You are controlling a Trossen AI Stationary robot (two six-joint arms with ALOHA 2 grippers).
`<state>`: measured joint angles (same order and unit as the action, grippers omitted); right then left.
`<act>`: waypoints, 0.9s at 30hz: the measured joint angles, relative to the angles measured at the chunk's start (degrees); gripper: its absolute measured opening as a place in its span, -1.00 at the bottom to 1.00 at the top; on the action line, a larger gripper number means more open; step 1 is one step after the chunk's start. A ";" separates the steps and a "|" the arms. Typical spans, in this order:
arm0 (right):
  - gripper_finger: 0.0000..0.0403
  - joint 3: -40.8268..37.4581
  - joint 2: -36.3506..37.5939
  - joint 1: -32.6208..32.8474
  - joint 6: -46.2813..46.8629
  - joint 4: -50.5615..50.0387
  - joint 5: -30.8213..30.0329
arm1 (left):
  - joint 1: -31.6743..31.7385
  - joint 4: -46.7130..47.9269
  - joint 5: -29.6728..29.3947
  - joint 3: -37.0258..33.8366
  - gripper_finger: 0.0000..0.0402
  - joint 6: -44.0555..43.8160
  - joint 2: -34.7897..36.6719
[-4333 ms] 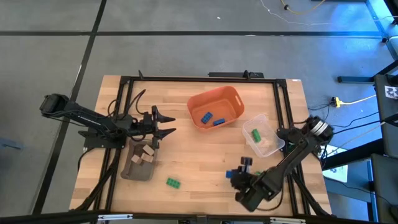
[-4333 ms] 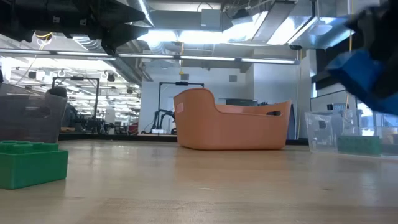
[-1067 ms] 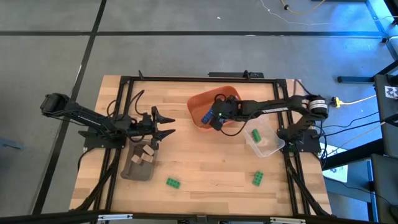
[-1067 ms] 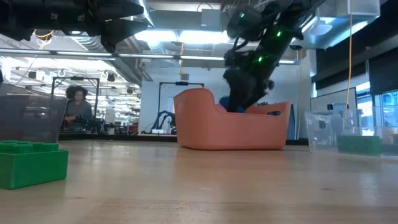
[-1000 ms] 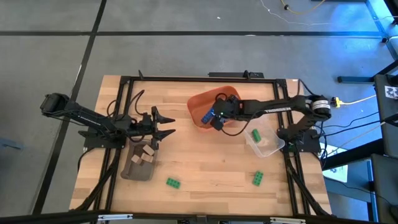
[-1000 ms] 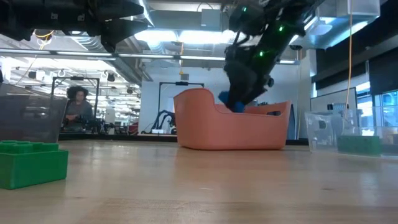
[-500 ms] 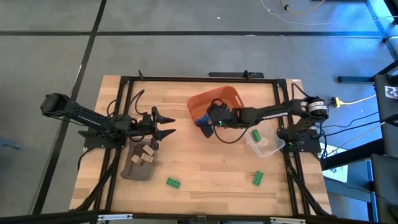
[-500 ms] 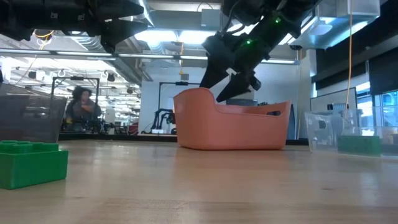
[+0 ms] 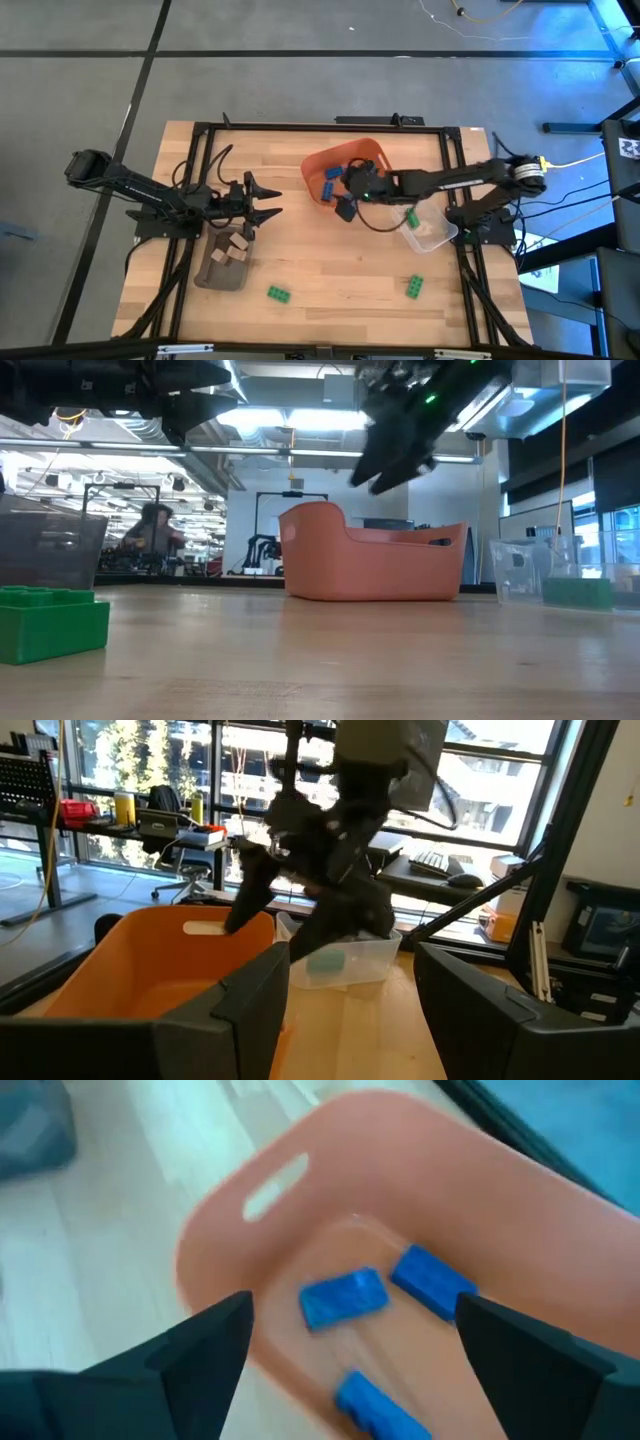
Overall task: Sort & place blocks by color
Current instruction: Put the right green game piece into the transparent bin
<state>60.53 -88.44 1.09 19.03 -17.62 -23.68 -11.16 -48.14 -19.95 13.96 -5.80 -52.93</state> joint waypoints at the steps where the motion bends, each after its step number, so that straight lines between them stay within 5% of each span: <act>1: 0.72 -0.05 1.31 1.14 -0.05 -2.59 -1.84 | 0.00 0.09 0.00 0.00 0.04 0.00 0.00; 5: 0.72 -4.47 7.46 7.13 0.46 -3.77 -9.50 | -0.02 0.17 0.07 0.00 0.03 0.00 0.02; 10: 0.72 -17.32 15.39 13.85 3.40 8.62 -11.50 | -0.10 0.27 0.09 0.00 0.03 -0.10 0.00; 14: 0.72 -28.11 20.92 16.16 2.79 27.88 -7.44 | -0.21 0.15 0.06 0.00 0.03 -0.09 0.00; 18: 0.72 -33.82 24.29 15.11 0.38 45.76 3.14 | -0.21 -0.09 -0.30 0.00 0.03 -0.06 0.00; 27: 0.72 -34.34 24.78 14.79 -3.06 49.13 6.89 | -0.21 0.05 0.00 0.00 0.04 1.78 0.00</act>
<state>26.20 -63.66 15.88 15.96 31.51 -16.80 -11.38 -48.09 -19.94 13.96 -4.02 -52.93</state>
